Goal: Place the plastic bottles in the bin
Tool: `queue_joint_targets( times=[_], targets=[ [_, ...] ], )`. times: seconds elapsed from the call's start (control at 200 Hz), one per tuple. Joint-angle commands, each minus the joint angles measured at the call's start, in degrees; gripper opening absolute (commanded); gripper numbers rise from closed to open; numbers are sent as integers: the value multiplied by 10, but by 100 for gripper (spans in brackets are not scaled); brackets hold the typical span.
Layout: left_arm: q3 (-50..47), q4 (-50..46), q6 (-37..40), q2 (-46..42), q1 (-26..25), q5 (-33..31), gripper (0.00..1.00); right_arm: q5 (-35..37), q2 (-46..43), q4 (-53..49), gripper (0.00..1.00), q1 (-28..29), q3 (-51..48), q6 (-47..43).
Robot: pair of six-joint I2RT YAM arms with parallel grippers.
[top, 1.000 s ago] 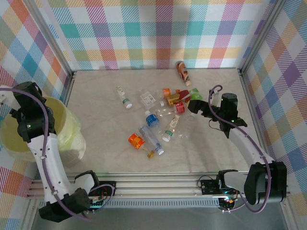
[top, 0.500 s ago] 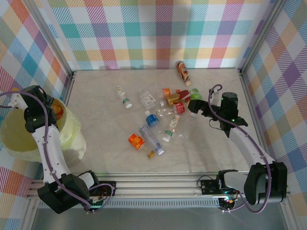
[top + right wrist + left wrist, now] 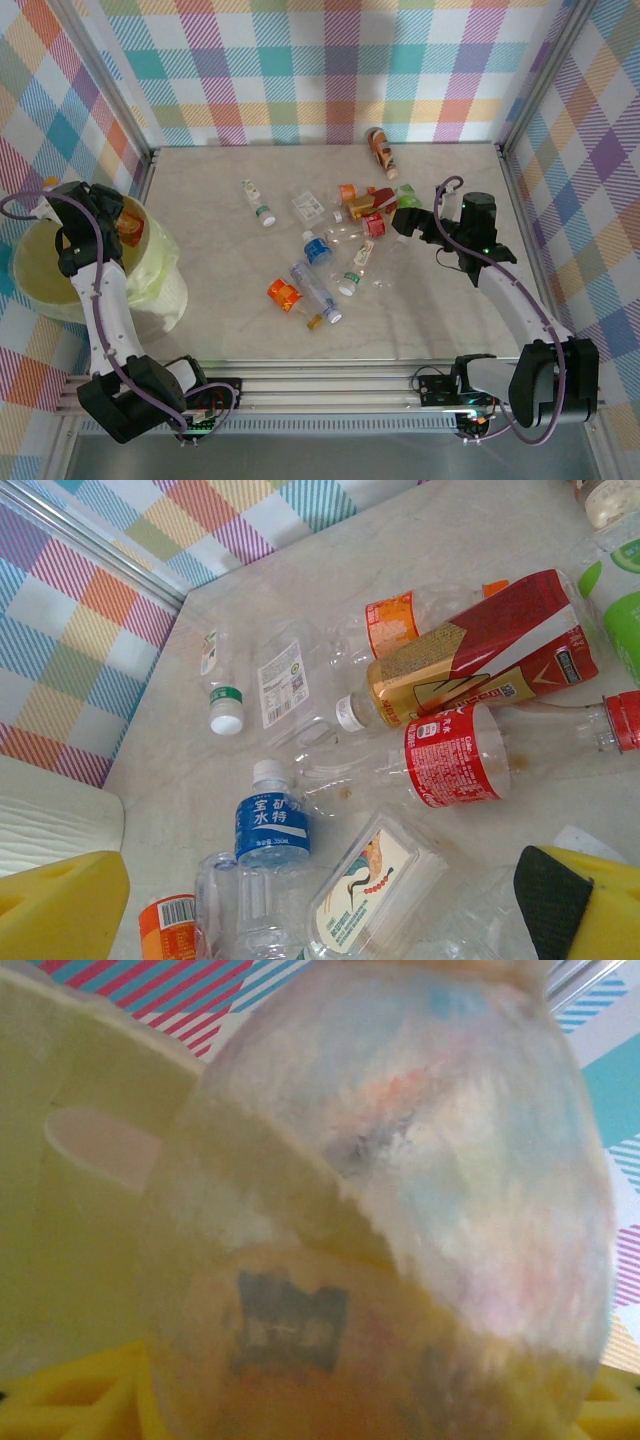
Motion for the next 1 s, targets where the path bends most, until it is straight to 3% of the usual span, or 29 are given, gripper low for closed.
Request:
queue_joint_targets(
  times=[0.0,0.295,0.5,0.67,0.8,0.995],
  targets=[
    [-21,-7,50,-34,3,-14,70,0,-9,0,100,4,11,-7],
    [-48,-3,90,-44,3,0,70,-1,-9,1,100,4,11,-5],
    [-52,-11,89,-43,3,-11,81,1,-13,-2,100,4,9,-6],
    [-48,-30,93,-48,3,-28,83,1,-12,1,100,4,10,-5],
    [-7,-83,87,-47,3,-44,87,0,-10,2,100,4,10,-3],
    [90,-186,63,-50,-8,-17,94,-12,-5,4,100,5,4,11]
  ],
)
